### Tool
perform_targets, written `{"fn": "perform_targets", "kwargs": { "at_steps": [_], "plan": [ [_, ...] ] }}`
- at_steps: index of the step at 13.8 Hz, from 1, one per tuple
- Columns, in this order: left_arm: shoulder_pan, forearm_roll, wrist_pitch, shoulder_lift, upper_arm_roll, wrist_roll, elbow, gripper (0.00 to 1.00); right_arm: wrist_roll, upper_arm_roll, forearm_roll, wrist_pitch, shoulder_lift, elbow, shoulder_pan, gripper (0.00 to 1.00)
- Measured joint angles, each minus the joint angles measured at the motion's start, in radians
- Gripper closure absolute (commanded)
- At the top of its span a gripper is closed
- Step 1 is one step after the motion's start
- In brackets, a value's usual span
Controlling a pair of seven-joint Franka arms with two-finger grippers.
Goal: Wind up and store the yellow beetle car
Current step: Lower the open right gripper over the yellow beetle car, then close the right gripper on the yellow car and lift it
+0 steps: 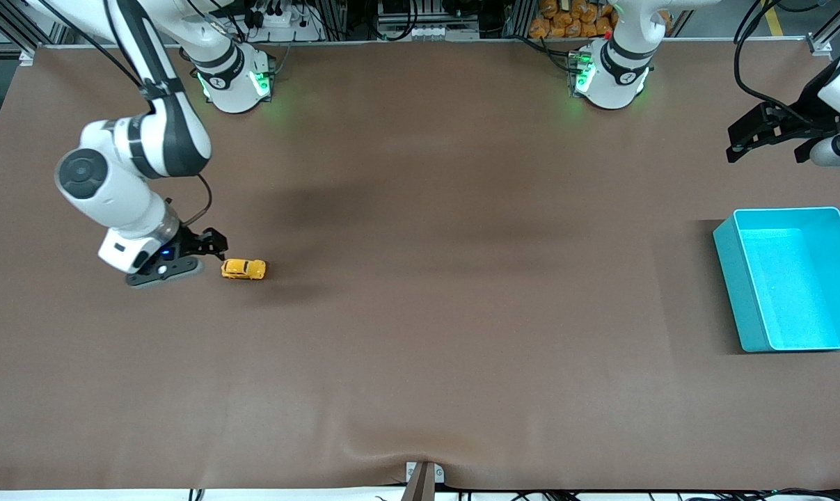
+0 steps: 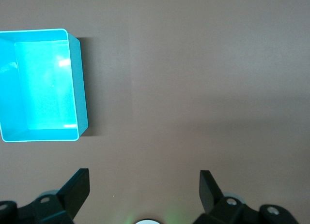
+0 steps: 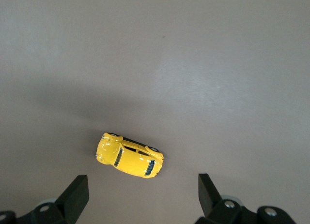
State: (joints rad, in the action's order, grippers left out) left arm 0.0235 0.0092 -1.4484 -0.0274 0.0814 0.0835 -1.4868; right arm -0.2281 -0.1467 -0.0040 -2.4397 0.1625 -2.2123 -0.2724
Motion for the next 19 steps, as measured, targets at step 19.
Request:
{"fn": "perform_targets", "kwargs": {
  "at_steps": [19],
  "plan": [
    [-0.001,0.0,0.0,0.0,-0.002,0.0,0.003,0.0,-0.961,-0.001,-0.038,-0.145,0.175,-0.051,-0.08,0.31]
  ]
}}
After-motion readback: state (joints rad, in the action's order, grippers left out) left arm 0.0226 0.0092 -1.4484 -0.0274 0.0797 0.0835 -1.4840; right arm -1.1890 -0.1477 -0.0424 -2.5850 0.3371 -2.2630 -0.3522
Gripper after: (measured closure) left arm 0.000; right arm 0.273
